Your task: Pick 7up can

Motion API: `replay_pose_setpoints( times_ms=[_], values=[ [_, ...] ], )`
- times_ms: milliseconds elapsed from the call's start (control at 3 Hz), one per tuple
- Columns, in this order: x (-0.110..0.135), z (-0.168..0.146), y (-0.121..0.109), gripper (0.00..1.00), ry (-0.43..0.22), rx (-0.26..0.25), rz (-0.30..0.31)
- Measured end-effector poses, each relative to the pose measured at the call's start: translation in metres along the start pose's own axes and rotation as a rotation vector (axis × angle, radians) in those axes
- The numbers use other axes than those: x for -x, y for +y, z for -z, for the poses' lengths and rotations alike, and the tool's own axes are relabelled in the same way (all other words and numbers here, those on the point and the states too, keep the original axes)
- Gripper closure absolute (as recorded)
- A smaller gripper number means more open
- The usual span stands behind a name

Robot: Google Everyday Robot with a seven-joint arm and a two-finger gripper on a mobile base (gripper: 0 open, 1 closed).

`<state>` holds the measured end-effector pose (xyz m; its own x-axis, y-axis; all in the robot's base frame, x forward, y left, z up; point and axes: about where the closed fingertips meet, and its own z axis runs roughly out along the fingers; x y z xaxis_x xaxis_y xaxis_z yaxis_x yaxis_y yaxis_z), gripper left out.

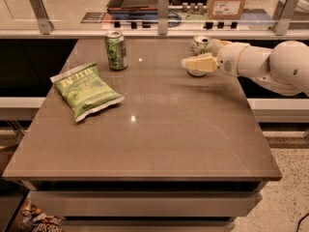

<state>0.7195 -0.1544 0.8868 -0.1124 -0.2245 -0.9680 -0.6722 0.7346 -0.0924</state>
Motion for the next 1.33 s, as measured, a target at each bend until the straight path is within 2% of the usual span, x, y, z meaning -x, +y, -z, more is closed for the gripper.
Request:
replay_pose_setpoints(
  times_ms=[1000, 1333],
  values=[
    [0.0007, -0.0062, 0.0056, 0.88, -0.001, 0.012, 0.000],
    [0.0009, -0.0079, 0.0073, 1.00, -0.001, 0.016, 0.000]
  ],
)
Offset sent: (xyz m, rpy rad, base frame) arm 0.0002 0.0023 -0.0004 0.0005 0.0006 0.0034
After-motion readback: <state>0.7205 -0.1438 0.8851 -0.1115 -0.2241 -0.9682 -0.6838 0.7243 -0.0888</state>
